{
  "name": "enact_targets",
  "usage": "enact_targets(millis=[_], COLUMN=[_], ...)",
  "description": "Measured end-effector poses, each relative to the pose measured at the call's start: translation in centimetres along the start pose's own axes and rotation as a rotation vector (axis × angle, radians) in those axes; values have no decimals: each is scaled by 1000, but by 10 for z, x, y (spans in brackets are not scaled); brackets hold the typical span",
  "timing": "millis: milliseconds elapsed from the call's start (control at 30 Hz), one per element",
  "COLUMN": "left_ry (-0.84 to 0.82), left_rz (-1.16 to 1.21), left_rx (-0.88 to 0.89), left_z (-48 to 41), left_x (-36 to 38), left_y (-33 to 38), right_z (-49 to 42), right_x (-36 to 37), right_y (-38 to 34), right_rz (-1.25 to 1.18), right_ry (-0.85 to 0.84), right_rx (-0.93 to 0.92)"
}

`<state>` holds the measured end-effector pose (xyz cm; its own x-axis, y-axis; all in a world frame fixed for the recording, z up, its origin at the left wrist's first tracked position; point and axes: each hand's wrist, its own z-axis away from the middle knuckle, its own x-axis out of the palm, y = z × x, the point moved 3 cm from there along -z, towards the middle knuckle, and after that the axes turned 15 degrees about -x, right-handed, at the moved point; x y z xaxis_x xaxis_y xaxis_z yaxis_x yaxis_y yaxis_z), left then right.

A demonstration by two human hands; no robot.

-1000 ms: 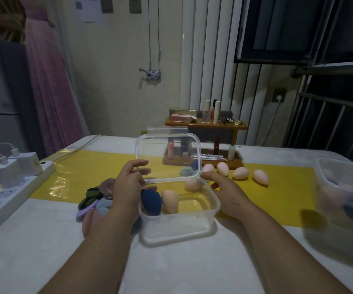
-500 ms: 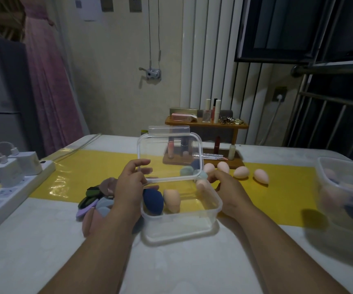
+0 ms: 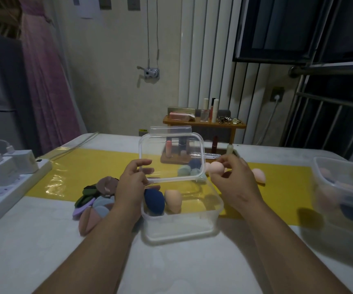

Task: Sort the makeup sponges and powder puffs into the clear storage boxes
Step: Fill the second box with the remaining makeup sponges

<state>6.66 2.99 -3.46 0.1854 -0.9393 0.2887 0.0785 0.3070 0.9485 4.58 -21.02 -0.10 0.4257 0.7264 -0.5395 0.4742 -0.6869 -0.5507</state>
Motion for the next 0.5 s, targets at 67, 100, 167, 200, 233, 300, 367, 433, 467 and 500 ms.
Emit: enact_targets(millis=[67, 100, 167, 200, 233, 300, 367, 433, 467, 500], left_ry=[3, 4, 7, 8, 9, 9, 6, 1, -2, -4], left_rz=[-5, -8, -15, -20, -25, -30, -26, -25, -25, -24], left_rx=[4, 6, 5, 7, 8, 13, 15, 16, 18, 19], left_z=[-2, -2, -2, -2, -2, -2, -2, -1, -1, -1], left_x=[0, 1, 1, 2, 1, 2, 2, 3, 4, 4], left_y=[-1, -2, -2, -2, -2, -2, -3, -2, -1, -1], right_z=[0, 0, 1, 2, 3, 3, 4, 3, 3, 2], right_x=[0, 1, 3, 5, 7, 12, 15, 15, 14, 14], right_y=[-9, -13, -21, -22, -24, -25, -27, -31, -33, -35], right_rz=[-28, -36, -51, -48, -29, 60, 148, 215, 246, 279], right_ry=[-38, -73, -159, -199, -238, -320, -404, -463, -486, -509], right_rx=[-55, -82, -85, -66, -51, -36, -34, -32, -35, -42])
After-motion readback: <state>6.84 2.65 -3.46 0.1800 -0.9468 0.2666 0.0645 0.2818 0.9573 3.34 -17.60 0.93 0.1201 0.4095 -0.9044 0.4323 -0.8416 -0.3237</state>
